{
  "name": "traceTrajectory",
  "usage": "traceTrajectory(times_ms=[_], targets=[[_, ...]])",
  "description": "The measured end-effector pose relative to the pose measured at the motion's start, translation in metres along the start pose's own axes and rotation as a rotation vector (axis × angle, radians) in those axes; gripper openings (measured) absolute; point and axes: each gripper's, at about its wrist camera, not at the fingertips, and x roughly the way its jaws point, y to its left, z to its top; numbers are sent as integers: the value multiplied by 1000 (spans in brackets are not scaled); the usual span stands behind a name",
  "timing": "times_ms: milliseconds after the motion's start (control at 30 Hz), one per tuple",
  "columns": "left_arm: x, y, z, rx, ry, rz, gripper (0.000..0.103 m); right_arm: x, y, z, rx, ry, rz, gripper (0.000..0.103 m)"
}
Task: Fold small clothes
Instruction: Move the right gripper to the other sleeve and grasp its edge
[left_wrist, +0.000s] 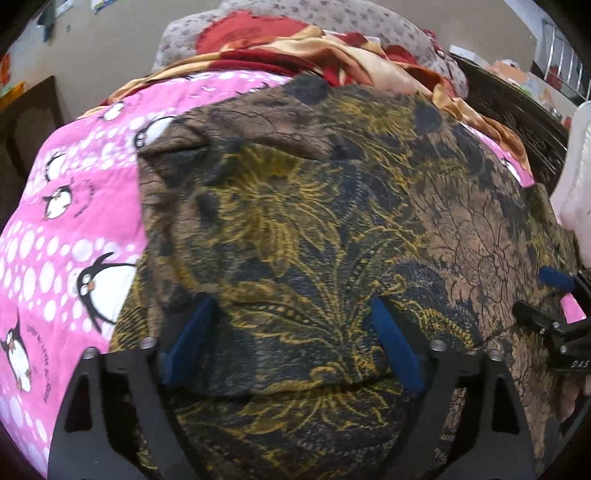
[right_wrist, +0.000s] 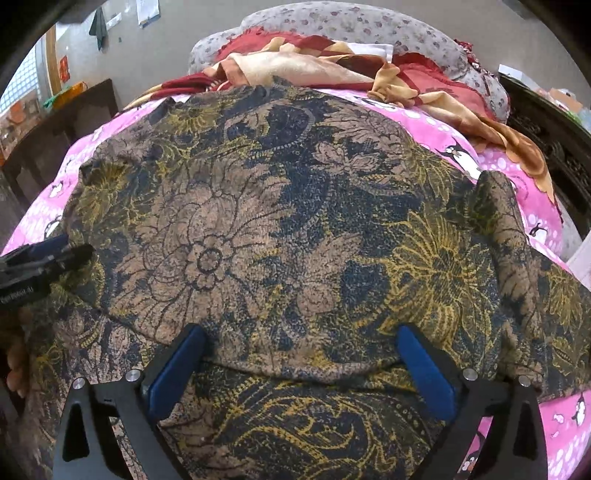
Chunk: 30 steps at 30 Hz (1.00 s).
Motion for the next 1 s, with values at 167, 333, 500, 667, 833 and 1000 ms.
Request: traceTrajectory(times_ms=[167, 333, 500, 667, 833, 1000], targets=[[-8, -10, -8, 32, -13, 52, 91, -60, -45, -3, 144, -137, -20, 94], [-18, 5, -19, -73, -54, -20, 91, -120, -158, -32, 182, -318, -261, 94], [-19, 7, -19, -92, -61, -43, 91, -125, -264, -61, 26, -167, -311, 89], [-17, 6, -19, -77, -55, -21, 91, -107, -313, -73, -30, -18, -328, 88], [-17, 5, -19, -84, -57, -29, 91, -79, -325, -79, -72, 127, -288, 72], [-17, 5, -19, -82, -55, -26, 91, -73, -326, -78, -66, 129, -287, 67]])
